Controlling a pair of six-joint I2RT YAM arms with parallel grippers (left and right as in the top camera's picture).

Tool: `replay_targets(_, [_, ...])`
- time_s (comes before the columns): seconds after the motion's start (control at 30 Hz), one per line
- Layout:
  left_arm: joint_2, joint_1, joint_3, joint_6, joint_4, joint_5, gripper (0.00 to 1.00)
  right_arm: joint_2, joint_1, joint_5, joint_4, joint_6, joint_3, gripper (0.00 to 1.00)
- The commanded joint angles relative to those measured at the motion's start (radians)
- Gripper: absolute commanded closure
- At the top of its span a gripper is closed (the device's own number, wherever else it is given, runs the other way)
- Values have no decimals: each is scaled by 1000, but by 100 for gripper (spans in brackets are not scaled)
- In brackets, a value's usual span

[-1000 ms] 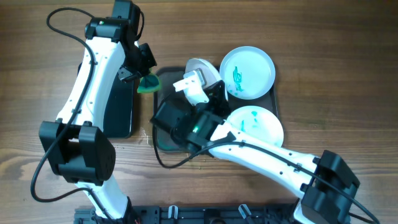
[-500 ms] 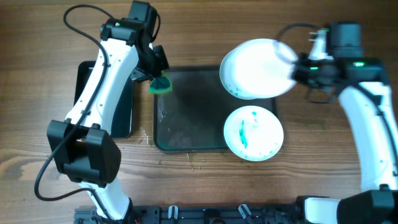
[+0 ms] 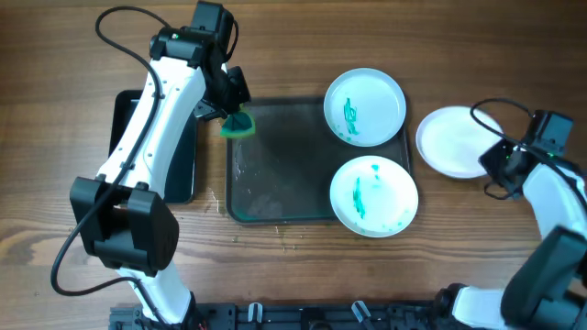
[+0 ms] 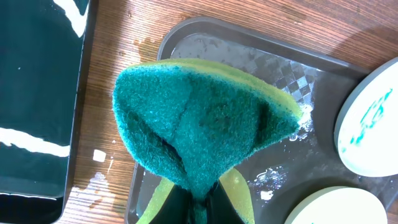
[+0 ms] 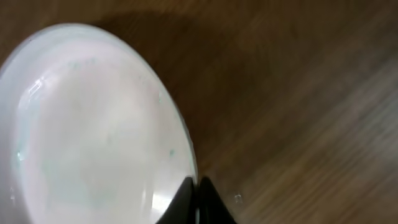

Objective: Clean dirty plates on tray and stack at the side
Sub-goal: 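Lift the cleaned plate with the right gripper and move it right, then set the plate down on the table right of the tray, then grasp the lower-right plate with the right gripper and drag it left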

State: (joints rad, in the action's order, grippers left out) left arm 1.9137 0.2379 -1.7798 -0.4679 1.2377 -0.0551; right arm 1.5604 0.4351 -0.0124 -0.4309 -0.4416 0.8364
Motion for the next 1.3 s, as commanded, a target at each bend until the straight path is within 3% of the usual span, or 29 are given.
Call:
replay_targets(0.0, [-21, 1, -20, 15, -3, -16, 96, 82, 1, -6, 54, -5, -21, 91])
replay_targets(0.07, [-21, 1, -20, 15, -3, -15, 96, 91, 0, -5, 51, -3, -20, 85])
replay_targets(0.17, [-21, 1, -20, 15, -3, -16, 96, 89, 0, 51, -90, 0, 44, 71])
replay_targets(0.27, [-21, 1, -20, 15, -3, -15, 96, 58, 0, 119, -322, 57, 169, 71])
replay_targets(0.4, [-21, 2, -20, 15, -3, -15, 96, 5, -7, 347, -512, 253, 199, 65])
replay_targets(0.57, [-21, 3, -20, 15, -3, -15, 96, 5, -154, 362, -575, 335, 174, 65])
replay_targets(0.67, [-21, 3, -20, 16, -3, -15, 96, 6, -280, 287, -536, 307, 117, 62])
replay_targets(0.8, [-21, 3, -20, 16, -3, -15, 96, 6, -326, 248, -485, 304, 63, 64])
replay_targets(0.97, [-21, 2, -20, 16, -6, -15, 96, 6, -327, 275, -443, 311, 16, 74])
replay_targets(1.13, [-21, 3, -20, 16, -10, -15, 96, 6, -327, 283, -440, 311, 4, 74])
replay_targets(1.27, [-21, 3, -20, 16, -11, -15, 96, 6, -330, 290, -436, 318, 3, 84])
